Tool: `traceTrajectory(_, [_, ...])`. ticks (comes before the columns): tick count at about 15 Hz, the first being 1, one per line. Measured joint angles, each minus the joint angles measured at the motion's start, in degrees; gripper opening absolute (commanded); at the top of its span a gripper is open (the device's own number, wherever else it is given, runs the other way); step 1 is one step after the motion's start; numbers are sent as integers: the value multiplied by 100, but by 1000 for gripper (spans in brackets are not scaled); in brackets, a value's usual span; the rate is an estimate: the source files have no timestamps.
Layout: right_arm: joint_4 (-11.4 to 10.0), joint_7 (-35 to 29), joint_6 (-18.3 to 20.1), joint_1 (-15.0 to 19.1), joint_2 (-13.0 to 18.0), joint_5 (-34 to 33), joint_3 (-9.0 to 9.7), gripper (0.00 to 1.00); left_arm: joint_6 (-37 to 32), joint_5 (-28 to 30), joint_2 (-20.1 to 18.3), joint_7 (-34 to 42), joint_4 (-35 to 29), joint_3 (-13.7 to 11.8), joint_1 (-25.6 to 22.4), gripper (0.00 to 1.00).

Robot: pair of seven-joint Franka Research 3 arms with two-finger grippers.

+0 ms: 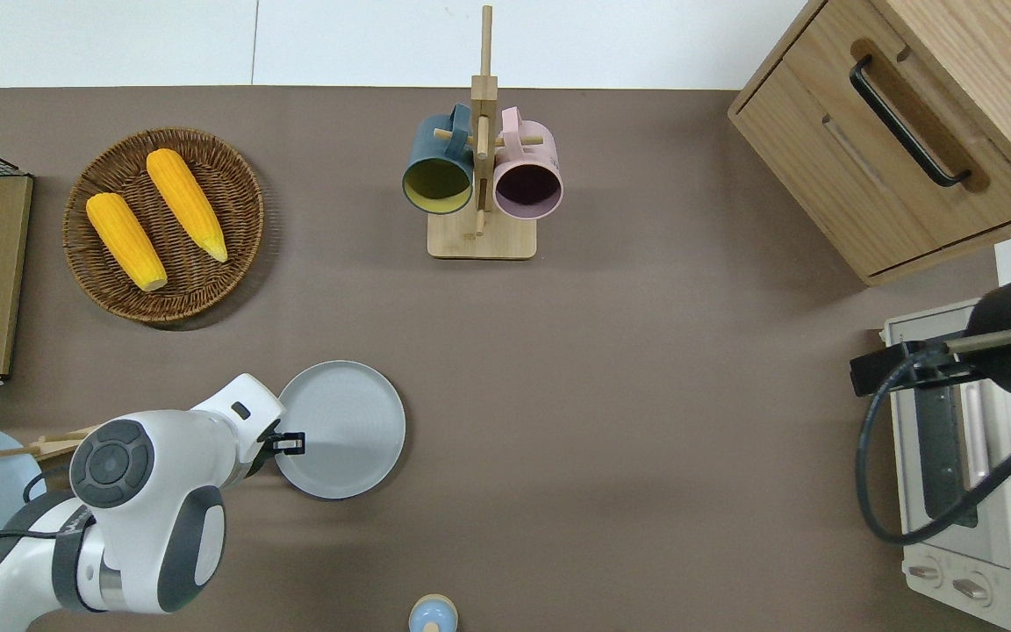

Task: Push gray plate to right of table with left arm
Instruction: 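Lower the left gripper against the gray plate's near rim, then push the gray plate with the left gripper toward the toaster oven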

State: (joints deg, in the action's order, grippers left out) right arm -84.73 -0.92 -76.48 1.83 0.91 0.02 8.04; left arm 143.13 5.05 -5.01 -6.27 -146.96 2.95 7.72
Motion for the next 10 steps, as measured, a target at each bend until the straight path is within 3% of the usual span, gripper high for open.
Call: traceTrajectory(10, [0,0,0,0,0,0,0,983,120,58,31,-38,7,2,36,0])
